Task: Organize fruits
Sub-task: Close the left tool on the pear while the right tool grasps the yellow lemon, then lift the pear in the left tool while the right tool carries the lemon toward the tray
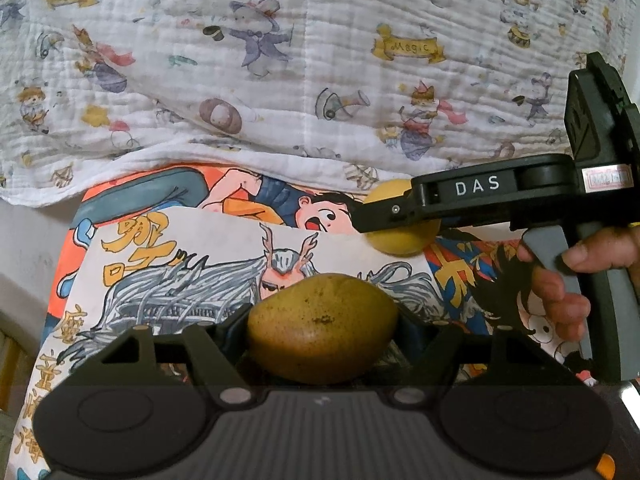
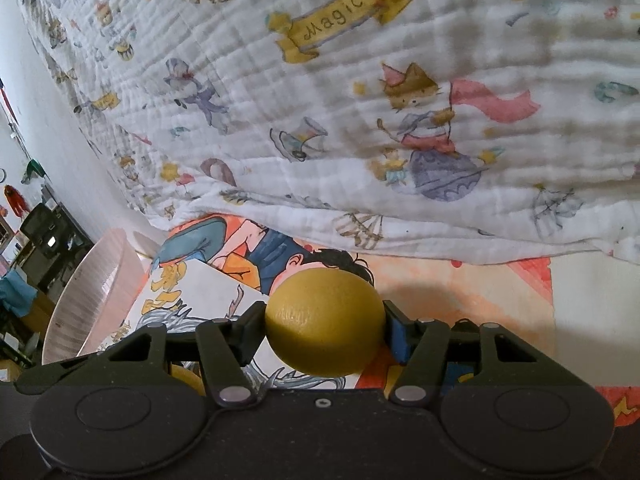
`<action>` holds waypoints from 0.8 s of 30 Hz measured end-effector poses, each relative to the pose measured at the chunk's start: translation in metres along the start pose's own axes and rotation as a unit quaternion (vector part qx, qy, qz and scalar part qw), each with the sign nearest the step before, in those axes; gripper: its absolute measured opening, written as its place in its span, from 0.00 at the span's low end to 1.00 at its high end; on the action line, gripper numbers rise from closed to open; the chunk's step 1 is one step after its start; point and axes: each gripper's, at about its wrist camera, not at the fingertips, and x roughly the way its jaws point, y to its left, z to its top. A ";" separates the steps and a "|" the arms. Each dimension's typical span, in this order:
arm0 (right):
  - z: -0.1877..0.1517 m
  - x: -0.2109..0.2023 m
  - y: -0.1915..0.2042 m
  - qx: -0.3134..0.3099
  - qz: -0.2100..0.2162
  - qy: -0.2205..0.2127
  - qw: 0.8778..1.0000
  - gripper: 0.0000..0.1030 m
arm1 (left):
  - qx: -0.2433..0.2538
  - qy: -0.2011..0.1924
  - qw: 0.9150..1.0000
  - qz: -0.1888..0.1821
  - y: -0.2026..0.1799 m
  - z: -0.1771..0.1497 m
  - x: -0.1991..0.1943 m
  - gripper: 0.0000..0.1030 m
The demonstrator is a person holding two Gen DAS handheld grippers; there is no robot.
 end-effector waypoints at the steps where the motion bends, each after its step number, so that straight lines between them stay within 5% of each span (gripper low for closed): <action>1: 0.000 -0.001 0.000 0.000 0.001 -0.001 1.000 0.60 | -0.001 0.000 1.000 -0.001 0.000 0.000 -0.001 0.73; 24: -0.012 -0.042 0.007 -0.019 0.030 -0.014 0.999 0.60 | -0.018 -0.004 1.000 -0.008 -0.003 -0.006 -0.032 0.73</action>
